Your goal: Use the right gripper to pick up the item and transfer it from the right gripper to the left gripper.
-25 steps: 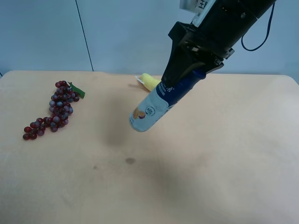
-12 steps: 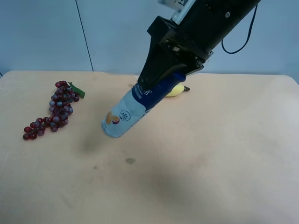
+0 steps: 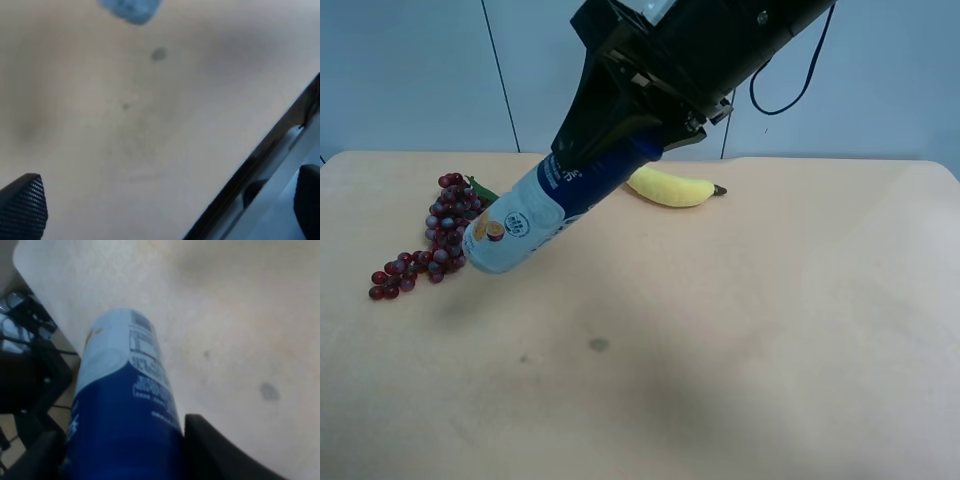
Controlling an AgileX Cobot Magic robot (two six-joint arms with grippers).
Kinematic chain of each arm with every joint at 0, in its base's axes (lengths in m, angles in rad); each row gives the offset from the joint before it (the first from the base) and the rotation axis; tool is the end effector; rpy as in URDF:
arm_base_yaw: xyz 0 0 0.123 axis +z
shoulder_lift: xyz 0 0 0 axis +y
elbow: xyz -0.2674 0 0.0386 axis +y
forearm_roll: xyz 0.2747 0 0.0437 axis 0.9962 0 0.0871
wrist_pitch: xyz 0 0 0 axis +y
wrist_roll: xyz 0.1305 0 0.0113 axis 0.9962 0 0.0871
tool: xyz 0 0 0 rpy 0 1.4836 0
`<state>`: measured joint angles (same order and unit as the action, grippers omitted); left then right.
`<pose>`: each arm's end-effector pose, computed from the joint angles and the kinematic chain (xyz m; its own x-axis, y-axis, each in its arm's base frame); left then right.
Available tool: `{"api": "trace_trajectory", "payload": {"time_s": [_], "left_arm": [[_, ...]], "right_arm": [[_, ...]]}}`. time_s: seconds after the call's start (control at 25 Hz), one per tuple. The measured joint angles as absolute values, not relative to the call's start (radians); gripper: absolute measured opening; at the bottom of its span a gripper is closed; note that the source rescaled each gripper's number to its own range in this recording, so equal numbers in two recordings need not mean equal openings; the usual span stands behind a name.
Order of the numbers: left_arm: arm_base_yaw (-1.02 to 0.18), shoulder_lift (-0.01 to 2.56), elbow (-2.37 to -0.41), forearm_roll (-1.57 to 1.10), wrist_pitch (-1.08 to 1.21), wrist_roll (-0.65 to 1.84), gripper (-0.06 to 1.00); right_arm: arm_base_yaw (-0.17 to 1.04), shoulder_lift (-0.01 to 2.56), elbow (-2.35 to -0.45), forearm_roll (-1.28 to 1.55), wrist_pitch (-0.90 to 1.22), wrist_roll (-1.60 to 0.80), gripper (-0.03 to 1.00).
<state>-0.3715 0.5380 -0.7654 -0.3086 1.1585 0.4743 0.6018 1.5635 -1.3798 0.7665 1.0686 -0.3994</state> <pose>0.1108 -0.0823 0.3051 -0.4656 0.5322 -0.7071 0.7263 0.6864 0.0384 0.2594 0.2748 0.2950 -0.7249 -0.4645 -0.5086 -0.6888 0.4895 0.5347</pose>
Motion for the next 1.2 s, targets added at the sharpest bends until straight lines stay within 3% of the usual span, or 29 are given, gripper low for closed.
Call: {"api": "trace_trajectory", "payload": {"time_s": [0.8, 1.2], "left_arm": [[-0.695, 0.989, -0.915, -0.103, 0.917, 0.499, 1.0], [-0.764, 1.097, -0.917, -0.081, 0.747, 0.5, 1.0]], "right_arm": [[0.602, 1.565, -1.38, 0.847, 1.069, -0.399, 0.0], [0.602, 1.565, -1.38, 0.856, 1.062, -0.399, 0.0]]}}
